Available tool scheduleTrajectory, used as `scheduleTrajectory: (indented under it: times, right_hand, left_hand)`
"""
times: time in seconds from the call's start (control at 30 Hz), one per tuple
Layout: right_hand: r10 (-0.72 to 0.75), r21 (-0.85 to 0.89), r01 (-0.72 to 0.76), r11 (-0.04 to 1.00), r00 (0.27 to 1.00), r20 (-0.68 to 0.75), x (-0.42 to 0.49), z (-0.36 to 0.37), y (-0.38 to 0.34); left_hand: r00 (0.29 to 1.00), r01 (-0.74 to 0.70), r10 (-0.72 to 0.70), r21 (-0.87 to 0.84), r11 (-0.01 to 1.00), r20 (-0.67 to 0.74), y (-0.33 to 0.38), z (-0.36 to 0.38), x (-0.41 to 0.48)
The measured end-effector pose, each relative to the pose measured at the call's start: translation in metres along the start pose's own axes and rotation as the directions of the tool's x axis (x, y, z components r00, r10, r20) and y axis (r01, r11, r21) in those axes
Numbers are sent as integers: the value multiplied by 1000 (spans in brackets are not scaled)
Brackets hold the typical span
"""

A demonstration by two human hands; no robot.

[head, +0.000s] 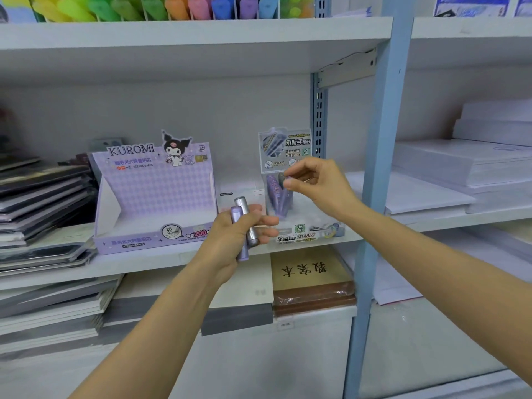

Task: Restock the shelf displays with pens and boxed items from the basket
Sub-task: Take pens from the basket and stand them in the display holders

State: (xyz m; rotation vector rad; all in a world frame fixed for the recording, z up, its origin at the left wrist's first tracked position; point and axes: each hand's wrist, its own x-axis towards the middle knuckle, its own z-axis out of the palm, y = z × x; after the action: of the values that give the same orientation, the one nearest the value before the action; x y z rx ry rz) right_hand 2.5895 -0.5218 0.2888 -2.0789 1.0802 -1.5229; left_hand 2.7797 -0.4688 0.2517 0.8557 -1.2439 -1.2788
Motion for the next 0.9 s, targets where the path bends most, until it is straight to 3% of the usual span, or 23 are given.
scheduleTrajectory:
  times: [0.13, 0.33, 0.53, 0.67, 0.73, 0.8, 0.9]
  right_hand:
    - [-99, -129, 103, 986, 994, 34, -4, 8, 1]
    - [-60, -124, 83, 989, 983, 175, 1, -5, -5]
    - [-115, -238, 134, 962, 989, 92, -4, 9, 1]
    - [-72, -332, 104, 938, 992, 108, -9, 16, 7]
    - [-58, -291, 75, 954, 996, 65, -7, 13, 5]
    - [-44, -132, 56, 990, 994, 96, -7, 7, -3]
    - [-40, 152, -17, 988, 928, 369, -12, -2, -16]
  left_hand:
    - [999, -32, 30, 54, 998, 35, -2, -4, -3]
    - [995, -78, 73, 79, 994, 63, -6, -7, -6]
    - [988, -134, 128, 64, 989, 83, -6, -7, -8]
    - [987, -144, 134, 114, 983, 90, -7, -8, -10]
    - [988, -138, 126, 138, 981, 93, -7, -8, -11]
    - [987, -131, 114, 160, 978, 112, -5, -6, -12]
    - [981, -128, 104, 149, 980, 163, -2, 0, -12]
